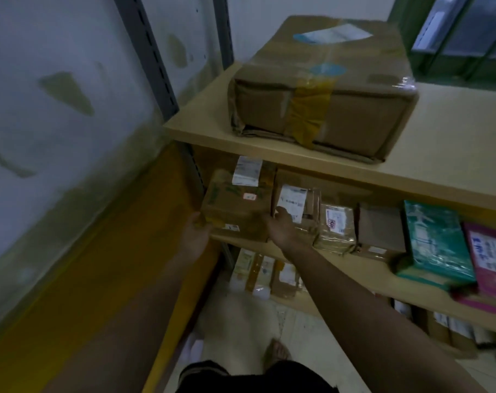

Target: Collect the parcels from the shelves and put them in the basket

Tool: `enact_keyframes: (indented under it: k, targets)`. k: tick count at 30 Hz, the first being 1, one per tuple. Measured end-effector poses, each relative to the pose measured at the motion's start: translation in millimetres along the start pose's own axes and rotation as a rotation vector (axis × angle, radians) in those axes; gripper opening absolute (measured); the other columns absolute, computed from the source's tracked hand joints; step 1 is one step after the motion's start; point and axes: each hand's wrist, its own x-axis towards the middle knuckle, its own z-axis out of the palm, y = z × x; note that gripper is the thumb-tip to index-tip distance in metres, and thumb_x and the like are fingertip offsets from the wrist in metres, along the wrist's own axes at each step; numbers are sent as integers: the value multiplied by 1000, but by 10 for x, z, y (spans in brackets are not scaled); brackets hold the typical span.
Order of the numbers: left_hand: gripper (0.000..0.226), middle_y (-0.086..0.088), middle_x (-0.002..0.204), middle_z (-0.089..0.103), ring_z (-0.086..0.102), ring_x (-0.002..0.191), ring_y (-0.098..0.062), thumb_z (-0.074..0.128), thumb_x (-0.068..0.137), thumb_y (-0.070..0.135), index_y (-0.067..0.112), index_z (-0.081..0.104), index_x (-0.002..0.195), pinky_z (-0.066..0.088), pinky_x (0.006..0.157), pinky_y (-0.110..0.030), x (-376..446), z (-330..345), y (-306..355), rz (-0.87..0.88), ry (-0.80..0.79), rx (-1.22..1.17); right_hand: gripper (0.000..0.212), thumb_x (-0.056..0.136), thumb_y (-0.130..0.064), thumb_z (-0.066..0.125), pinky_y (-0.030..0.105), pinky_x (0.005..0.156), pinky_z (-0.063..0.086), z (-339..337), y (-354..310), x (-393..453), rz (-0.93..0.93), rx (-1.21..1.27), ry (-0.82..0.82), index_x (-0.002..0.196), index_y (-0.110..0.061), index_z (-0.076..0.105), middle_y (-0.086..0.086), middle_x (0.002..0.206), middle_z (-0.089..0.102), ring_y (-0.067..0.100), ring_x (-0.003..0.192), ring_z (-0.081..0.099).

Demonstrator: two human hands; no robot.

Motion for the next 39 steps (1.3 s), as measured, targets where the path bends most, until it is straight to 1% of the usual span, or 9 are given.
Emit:
enact_keyframes:
  k: [2,5,8,16,20,26,31,34,39]
  targets:
    - [56,-24,151,38,48,120,-30,53,98,-6,-2,29,149,43,86,-32,146,28,32,22,14,-71,44,100,-37,52,48,94,53,10,-27,134,27,-17,29,131,-5,54,14,122,62,33,108,62]
    - [74,-12,158,33,39,140,-33,63,98,15,14,20,158,39,106,-41,307,33,111,-18,-7,132,42,102,-29,53,35,69,52,41,-53,248,72,8,11,131,1,54,17,116,63,29,94,63]
    - [82,-6,164,24,28,148,-31,65,96,31,23,14,160,32,117,-49,443,-34,133,-53,-92,199,40,102,-27,54,28,69,48,105,-59,301,123,12,29,133,-2,52,13,124,62,29,106,61]
    - [61,2,138,51,52,122,-22,63,93,49,21,43,143,45,101,-41,719,-194,86,-49,-221,182,35,99,-40,56,54,91,54,311,9,231,137,87,237,114,-10,45,10,108,58,30,104,60]
    - [55,-5,129,53,55,107,-23,66,91,47,19,39,130,48,73,-36,691,-266,49,-126,-271,129,38,95,-42,61,52,91,56,398,119,66,157,85,244,114,-14,43,7,111,56,30,108,60]
    - [66,1,132,50,50,125,-26,70,92,33,24,35,148,45,104,-56,622,-387,25,-169,-407,96,51,95,-32,65,51,95,54,553,113,-24,148,124,191,137,-11,46,10,128,55,32,117,57]
    - [62,3,131,51,52,117,-22,69,93,29,24,36,145,48,93,-49,578,-479,-18,-155,-458,42,37,95,-27,65,40,82,55,590,119,-90,165,179,223,129,-17,52,-3,109,56,29,113,58]
    - [54,1,128,53,54,115,-23,69,93,27,25,38,137,49,90,-49,552,-481,-76,-150,-459,25,35,96,-26,63,34,70,54,571,149,-130,154,201,216,129,-21,50,1,117,55,27,111,58]
    - [45,3,120,55,55,114,-23,68,94,20,26,37,125,51,89,-49,484,-419,-155,-123,-448,0,39,101,-16,54,36,75,53,515,220,-178,168,290,195,138,-20,46,1,119,52,26,110,54]
